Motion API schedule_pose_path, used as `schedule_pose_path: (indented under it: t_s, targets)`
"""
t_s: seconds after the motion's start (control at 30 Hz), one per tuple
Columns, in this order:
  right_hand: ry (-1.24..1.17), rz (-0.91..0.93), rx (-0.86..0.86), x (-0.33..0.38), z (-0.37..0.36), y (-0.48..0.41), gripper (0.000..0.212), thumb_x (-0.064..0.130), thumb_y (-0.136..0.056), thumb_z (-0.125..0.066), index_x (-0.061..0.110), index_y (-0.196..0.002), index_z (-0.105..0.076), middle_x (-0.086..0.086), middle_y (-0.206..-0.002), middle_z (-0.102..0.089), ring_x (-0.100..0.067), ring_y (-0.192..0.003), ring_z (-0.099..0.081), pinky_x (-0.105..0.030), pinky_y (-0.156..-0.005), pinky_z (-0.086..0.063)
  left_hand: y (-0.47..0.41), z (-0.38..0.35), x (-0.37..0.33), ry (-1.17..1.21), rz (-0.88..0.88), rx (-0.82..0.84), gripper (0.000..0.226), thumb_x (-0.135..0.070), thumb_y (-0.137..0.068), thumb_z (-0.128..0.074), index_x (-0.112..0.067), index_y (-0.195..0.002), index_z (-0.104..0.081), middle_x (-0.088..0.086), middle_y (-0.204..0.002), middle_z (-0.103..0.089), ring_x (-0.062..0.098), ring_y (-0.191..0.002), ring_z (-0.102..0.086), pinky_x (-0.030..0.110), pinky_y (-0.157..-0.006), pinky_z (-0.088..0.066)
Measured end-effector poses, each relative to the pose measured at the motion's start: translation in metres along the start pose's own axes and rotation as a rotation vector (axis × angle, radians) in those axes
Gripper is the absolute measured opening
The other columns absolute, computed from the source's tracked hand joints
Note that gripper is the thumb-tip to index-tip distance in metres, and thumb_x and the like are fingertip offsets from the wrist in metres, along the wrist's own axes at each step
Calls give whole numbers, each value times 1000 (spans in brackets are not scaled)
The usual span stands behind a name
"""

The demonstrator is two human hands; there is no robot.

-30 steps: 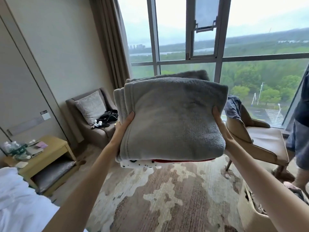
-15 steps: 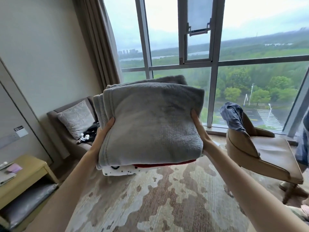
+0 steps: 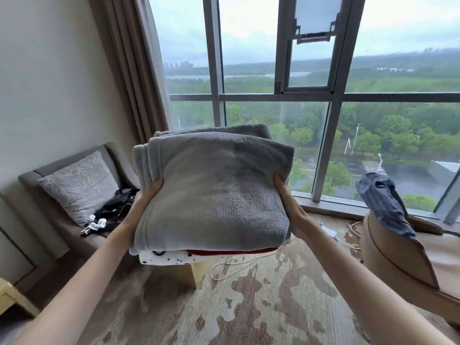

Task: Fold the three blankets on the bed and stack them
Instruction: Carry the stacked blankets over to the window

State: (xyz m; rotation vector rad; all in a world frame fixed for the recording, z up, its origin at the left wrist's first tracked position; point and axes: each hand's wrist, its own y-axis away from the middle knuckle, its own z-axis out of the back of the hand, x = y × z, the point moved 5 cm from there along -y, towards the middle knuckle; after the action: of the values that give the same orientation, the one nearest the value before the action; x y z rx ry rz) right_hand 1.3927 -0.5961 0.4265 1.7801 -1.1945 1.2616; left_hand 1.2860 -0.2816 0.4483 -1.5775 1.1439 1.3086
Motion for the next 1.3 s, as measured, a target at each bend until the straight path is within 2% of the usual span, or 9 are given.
schedule_pose_path:
  t_s: [0.2, 0.37, 0.5, 0.7, 0.77, 0.87, 1.0, 1.17, 1.3]
  targets:
    - [13, -53, -40, -21, 36, -140, 71, 59, -88, -48, 17, -144, -34, -17, -135, -54, -34, -120, -57, -50, -107, -42, -150, -3, 39, -17, 14, 38, 75, -63, -74, -73, -39, -140, -47, -8, -132, -63, 14, -121, -61, 38, -100, -43]
    - [25, -18, -44, -21, 77, -284, 71, 60, -85, -50, 22, -143, -33, -13, -137, -52, -29, -122, -55, -50, -108, -41, -297, -17, 65, -47, 46, -11, 78, -64, -70, -76, -29, -136, -53, 0, -127, -67, 22, -120, -61, 46, -106, -42]
    - [20, -2, -59, -15, 105, -388, 70, 59, -85, -49, 25, -143, -31, -11, -137, -51, -26, -122, -55, -48, -107, -41, -400, -35, 71, -56, 88, -35, 77, -68, -64, -78, -36, -130, -55, -1, -124, -68, 22, -116, -64, 48, -105, -44]
    - [77, 9, -57, 6, 132, -509, 70, 65, -79, -50, 29, -137, -37, -6, -131, -54, -15, -111, -62, -30, -86, -53, -522, -69, 57, -29, 29, -9, 59, -63, -58, -83, -36, -108, -71, 5, -119, -71, 25, -113, -66, 47, -104, -45]
    - [61, 21, -79, 10, 146, -553, 72, 64, -79, -51, 28, -140, -35, -9, -135, -51, -21, -117, -58, -40, -96, -50, -570, -77, 57, -40, 6, 4, 73, -62, -58, -82, -29, -120, -63, 7, -121, -70, 26, -113, -66, 48, -105, -45]
    - [48, 18, -61, 16, 159, -605, 63, 65, -79, -50, 33, -133, -42, -7, -133, -55, -20, -115, -61, -39, -96, -50, -634, -86, 65, -49, 32, 27, 79, -60, -66, -79, -22, -132, -55, 10, -125, -67, 29, -116, -63, 48, -103, -46]
    - [53, -22, -89, 8, 180, -703, 69, 69, -78, -51, 23, -128, -56, -9, -126, -65, -27, -115, -62, -49, -106, -43, -746, -97, 75, -46, 23, 101, 57, -57, -74, -76, -32, -123, -64, 7, -124, -69, 25, -113, -66, 41, -94, -49]
    - [68, 32, -174, -3, 189, -860, 74, 75, -73, -57, 31, -131, -51, -6, -128, -63, -26, -117, -61, -52, -106, -42, -920, -85, 93, -76, 35, 151, 69, -59, -74, -74, -27, -133, -57, 6, -126, -67, 26, -115, -65, 42, -98, -47]
    - [53, 53, -264, -23, 199, -989, 68, 63, -84, -52, 24, -139, -43, -10, -137, -54, -29, -125, -54, -53, -108, -38, -1064, -70, 109, -94, 48, 134, 65, -62, -70, -76, -32, -126, -60, 4, -121, -70, 24, -112, -67, 40, -94, -50]
